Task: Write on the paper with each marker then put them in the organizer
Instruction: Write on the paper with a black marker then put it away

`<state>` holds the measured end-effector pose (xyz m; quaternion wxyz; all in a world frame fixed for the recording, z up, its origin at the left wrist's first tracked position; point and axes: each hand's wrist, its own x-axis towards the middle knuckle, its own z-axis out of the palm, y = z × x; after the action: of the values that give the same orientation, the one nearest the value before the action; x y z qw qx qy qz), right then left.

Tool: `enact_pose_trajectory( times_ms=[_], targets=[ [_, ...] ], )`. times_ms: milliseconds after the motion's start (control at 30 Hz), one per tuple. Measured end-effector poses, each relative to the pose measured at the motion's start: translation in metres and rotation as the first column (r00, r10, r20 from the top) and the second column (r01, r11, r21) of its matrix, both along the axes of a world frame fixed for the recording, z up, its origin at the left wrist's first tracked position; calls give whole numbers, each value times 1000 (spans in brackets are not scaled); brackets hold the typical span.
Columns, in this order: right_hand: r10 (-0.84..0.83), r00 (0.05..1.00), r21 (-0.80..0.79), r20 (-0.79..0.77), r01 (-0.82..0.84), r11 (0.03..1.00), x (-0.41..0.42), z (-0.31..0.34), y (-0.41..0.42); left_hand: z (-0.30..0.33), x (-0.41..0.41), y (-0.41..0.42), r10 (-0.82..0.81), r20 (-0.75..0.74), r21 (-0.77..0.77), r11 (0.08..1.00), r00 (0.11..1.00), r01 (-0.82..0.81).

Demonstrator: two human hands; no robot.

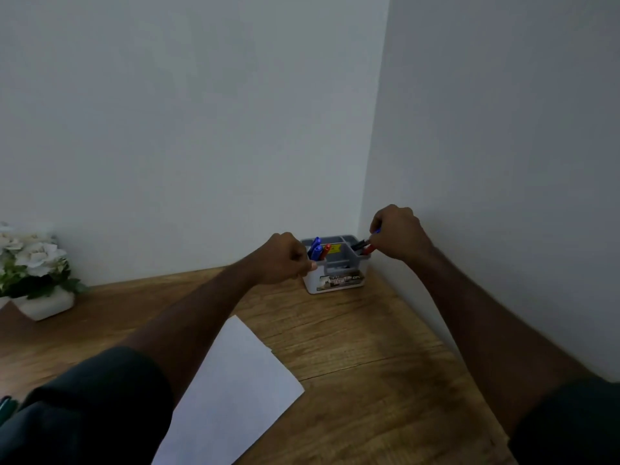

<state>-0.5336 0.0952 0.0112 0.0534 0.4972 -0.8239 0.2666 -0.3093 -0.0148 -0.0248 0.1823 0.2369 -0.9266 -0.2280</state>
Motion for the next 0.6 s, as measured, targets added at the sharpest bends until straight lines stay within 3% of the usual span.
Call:
enact_pose_trajectory(
  times_ms=[400, 600],
  targets=[
    [42, 999, 96, -28, -39, 995, 5, -8, -10, 1, -1, 3, 23, 32, 20, 1000, 999, -23],
    [63, 997, -62, -51, -67, 996, 31, -6, 0, 9, 25, 7, 42, -9, 16, 999, 999, -42]
  ],
)
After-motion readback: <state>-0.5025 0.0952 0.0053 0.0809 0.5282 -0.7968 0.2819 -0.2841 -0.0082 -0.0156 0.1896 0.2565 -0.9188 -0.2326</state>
